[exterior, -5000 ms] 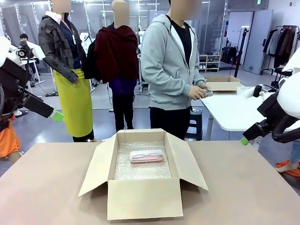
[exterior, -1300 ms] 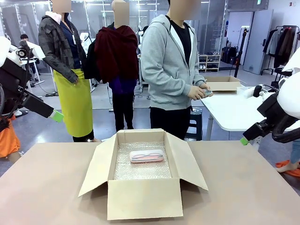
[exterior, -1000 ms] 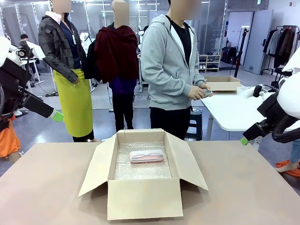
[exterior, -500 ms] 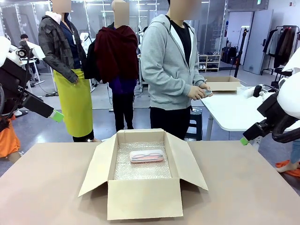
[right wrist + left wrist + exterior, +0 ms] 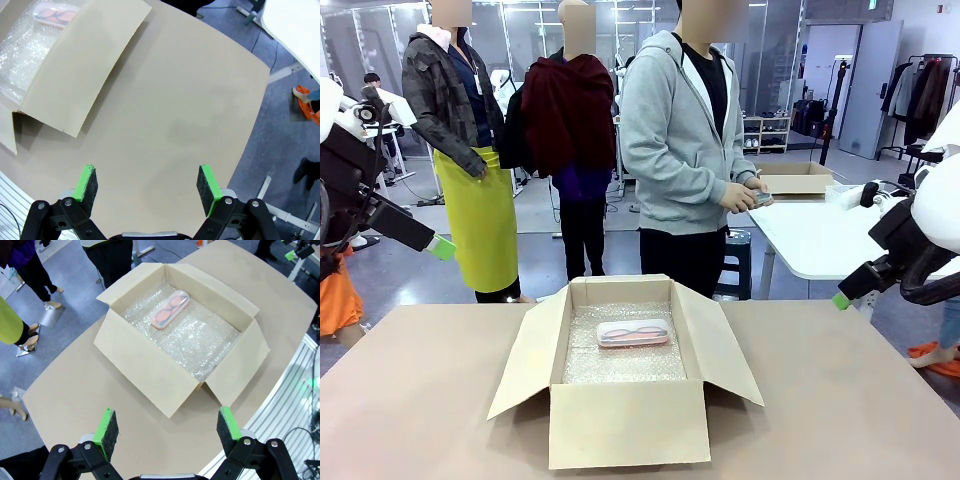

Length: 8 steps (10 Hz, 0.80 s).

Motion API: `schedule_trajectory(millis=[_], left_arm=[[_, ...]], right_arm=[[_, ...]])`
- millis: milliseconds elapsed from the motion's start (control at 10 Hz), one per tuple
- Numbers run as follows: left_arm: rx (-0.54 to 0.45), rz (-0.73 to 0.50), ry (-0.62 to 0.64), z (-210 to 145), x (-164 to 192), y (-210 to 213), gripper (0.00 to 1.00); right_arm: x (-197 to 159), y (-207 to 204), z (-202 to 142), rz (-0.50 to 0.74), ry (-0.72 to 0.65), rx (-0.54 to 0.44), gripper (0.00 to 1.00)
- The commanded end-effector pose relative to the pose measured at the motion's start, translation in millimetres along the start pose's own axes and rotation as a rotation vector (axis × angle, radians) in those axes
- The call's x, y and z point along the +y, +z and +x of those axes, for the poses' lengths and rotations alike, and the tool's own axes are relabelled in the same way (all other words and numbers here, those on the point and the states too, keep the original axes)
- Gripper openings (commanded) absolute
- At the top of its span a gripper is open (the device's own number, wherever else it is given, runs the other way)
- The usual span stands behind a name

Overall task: Pack the glasses set securely to prepare it for shipping.
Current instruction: Put the Glasses case from the right side of the table into the Package Box.

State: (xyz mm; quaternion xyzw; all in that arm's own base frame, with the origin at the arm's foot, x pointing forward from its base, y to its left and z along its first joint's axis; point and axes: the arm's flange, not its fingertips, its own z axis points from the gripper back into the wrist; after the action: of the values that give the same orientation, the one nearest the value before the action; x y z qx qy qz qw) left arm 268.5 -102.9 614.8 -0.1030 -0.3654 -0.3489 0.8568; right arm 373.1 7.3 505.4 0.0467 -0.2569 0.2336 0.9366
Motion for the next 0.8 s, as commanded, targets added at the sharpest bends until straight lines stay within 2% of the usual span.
schedule_trajectory(millis=[0,700], left_arm=[[-0.005,-0.005,-0.003,-0.2,1.2,1.3,1.00],[-0.005,-0.005,-0.003,-0.2,1.2,1.3,1.00]], right_arm=[[-0.5,-0.3,-0.9,0.002,0.002,0.004,1.00],[-0.5,-0.3,-0.9,0.002,0.002,0.004,1.00]])
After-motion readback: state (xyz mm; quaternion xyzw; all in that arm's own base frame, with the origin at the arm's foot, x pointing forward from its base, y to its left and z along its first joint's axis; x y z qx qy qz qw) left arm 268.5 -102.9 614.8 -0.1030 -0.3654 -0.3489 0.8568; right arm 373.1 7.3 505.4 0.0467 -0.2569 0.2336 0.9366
